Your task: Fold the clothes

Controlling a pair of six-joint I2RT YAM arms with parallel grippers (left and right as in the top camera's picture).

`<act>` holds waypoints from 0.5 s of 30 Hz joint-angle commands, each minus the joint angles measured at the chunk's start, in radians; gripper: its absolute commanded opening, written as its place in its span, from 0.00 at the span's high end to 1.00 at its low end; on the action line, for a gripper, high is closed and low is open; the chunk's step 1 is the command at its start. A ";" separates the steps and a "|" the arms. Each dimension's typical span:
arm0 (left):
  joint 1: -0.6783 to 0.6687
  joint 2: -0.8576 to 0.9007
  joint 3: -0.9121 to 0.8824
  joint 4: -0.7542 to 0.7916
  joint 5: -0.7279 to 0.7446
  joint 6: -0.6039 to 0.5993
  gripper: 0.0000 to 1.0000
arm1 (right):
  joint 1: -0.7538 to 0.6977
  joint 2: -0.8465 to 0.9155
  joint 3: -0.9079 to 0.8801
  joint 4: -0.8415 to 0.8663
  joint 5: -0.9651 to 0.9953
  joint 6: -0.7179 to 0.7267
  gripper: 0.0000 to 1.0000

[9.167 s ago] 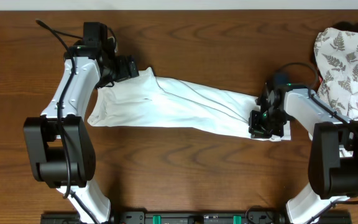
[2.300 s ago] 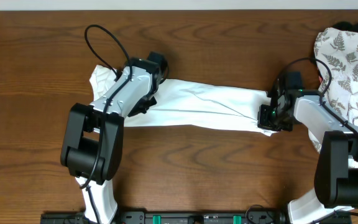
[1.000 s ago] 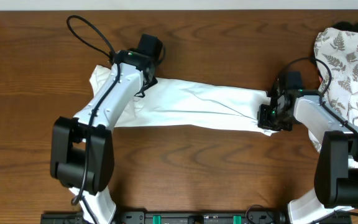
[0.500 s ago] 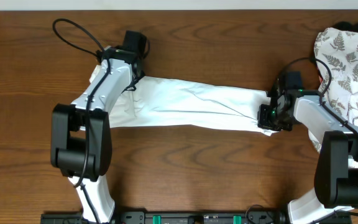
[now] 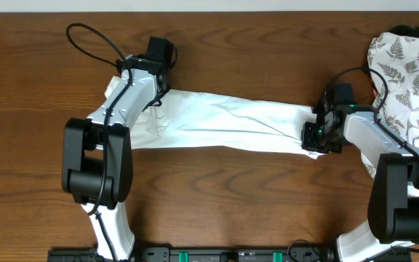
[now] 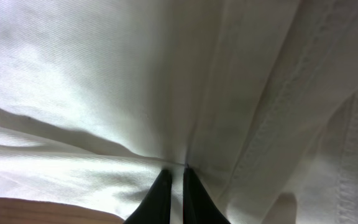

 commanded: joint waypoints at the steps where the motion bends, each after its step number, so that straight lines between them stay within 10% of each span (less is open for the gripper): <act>1: 0.001 0.010 0.003 0.002 -0.010 -0.006 0.50 | 0.004 0.017 -0.016 0.010 0.023 -0.004 0.92; 9: 0.020 0.036 0.003 0.042 -0.010 -0.006 0.54 | 0.004 0.017 -0.016 0.011 0.023 -0.004 0.92; 15: 0.047 0.039 0.003 0.042 -0.010 -0.006 0.79 | 0.004 0.017 -0.016 0.015 0.023 -0.004 0.92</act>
